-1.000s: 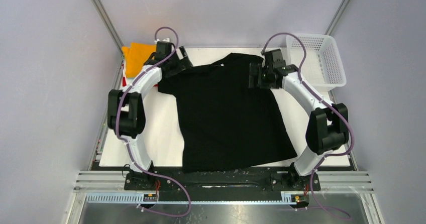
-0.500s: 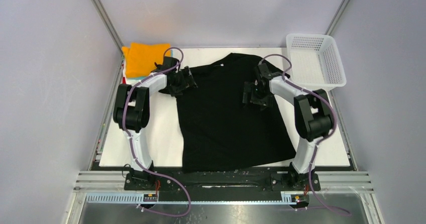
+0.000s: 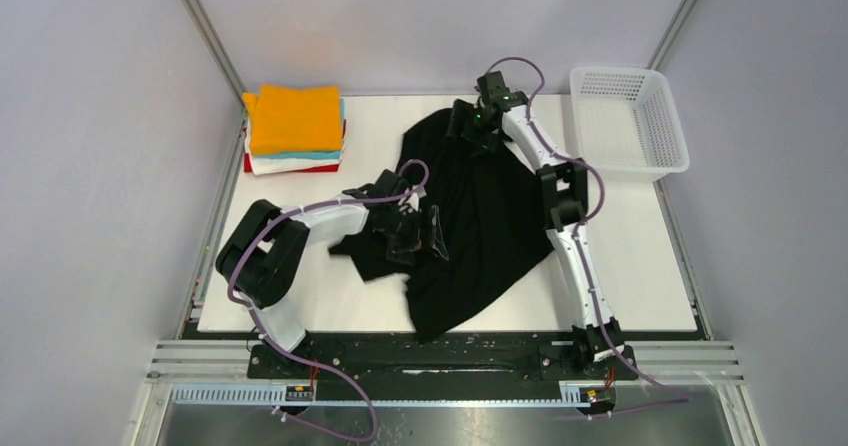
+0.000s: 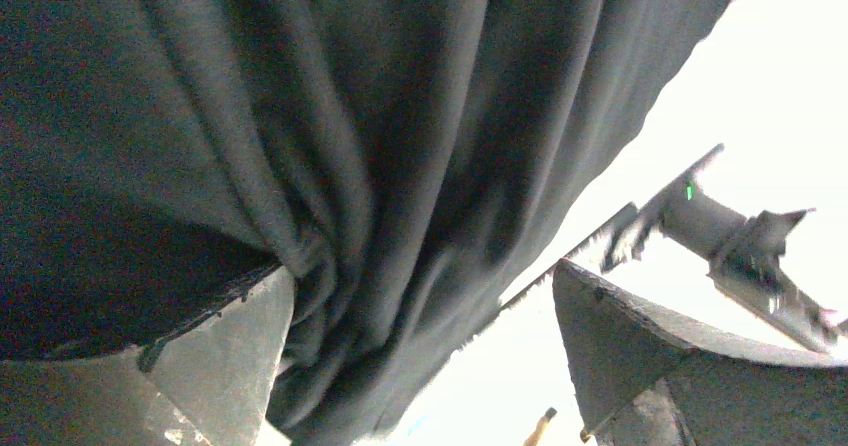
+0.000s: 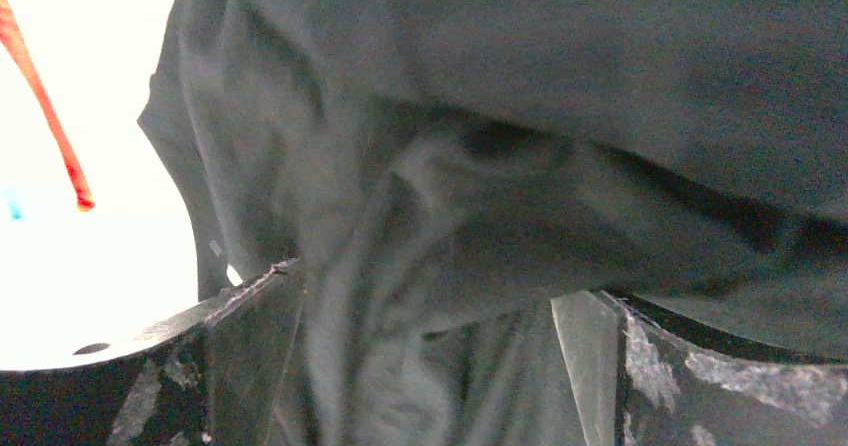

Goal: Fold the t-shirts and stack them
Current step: Flatten out the tshirt

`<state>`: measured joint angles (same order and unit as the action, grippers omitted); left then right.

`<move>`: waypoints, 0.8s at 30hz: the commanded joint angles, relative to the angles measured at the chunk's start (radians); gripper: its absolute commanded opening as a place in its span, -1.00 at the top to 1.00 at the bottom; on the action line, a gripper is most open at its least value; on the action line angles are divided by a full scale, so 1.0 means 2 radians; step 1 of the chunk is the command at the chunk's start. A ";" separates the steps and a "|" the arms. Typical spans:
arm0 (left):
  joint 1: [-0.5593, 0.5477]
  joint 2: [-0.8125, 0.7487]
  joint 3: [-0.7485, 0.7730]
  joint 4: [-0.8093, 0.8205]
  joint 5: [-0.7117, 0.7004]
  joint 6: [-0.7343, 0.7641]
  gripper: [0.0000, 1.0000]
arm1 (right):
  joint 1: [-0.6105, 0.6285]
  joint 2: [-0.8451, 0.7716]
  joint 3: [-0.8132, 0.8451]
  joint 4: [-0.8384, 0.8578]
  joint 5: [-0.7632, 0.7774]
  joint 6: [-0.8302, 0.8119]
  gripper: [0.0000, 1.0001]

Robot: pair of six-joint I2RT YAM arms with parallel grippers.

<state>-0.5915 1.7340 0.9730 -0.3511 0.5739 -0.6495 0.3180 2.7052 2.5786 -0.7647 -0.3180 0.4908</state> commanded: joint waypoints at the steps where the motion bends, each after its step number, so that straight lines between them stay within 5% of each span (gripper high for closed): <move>1: 0.000 0.001 0.070 -0.003 0.041 0.009 -0.98 | 0.002 0.024 0.060 0.069 -0.097 0.060 -0.99; 4: 0.017 0.010 0.143 -0.028 0.006 0.027 -0.98 | 0.002 -0.065 -0.042 0.110 -0.078 0.016 -0.99; 9: 0.071 0.032 0.212 -0.059 -0.071 0.032 -0.98 | 0.002 -0.195 -0.151 0.020 0.033 -0.089 -0.99; 17: 0.092 0.079 0.255 -0.121 -0.164 0.086 -0.98 | 0.004 -0.442 -0.558 0.102 0.038 -0.041 -0.99; 24: 0.094 0.173 0.328 -0.149 -0.143 0.107 -0.98 | 0.010 -0.483 -0.706 0.090 0.036 -0.020 -0.99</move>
<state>-0.4026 1.9961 1.5024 -0.5980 0.3130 -0.4885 0.3264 1.7172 1.2671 -0.5858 -0.2543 0.4129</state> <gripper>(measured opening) 0.989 0.993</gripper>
